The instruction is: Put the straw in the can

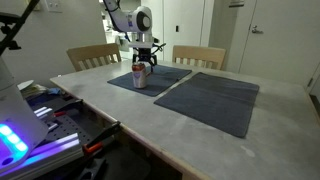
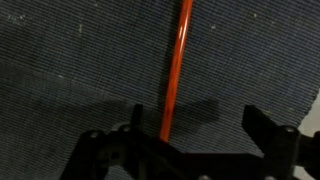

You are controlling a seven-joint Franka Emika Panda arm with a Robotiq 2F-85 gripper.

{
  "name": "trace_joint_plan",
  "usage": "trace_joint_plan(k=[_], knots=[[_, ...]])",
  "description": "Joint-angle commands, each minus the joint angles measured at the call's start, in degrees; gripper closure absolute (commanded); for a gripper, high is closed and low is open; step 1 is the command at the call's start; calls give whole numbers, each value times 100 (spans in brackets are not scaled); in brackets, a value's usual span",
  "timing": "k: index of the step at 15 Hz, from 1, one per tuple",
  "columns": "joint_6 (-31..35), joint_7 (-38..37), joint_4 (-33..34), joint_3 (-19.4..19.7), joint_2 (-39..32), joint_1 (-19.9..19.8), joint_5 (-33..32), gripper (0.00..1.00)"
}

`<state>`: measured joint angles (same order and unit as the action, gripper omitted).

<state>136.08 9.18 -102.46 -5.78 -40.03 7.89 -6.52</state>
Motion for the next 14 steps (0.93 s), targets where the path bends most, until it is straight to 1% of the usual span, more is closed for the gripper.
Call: trace_joint_plan(k=[1,7,10,14], knots=[[188,-70,55,1,-148,-55,41,0],[527,-102,143,-42,-381,-182,219,0],[399,40,147,-136,-266,-268,336,0],[370,35,230,-126,-216,-251,331,0]])
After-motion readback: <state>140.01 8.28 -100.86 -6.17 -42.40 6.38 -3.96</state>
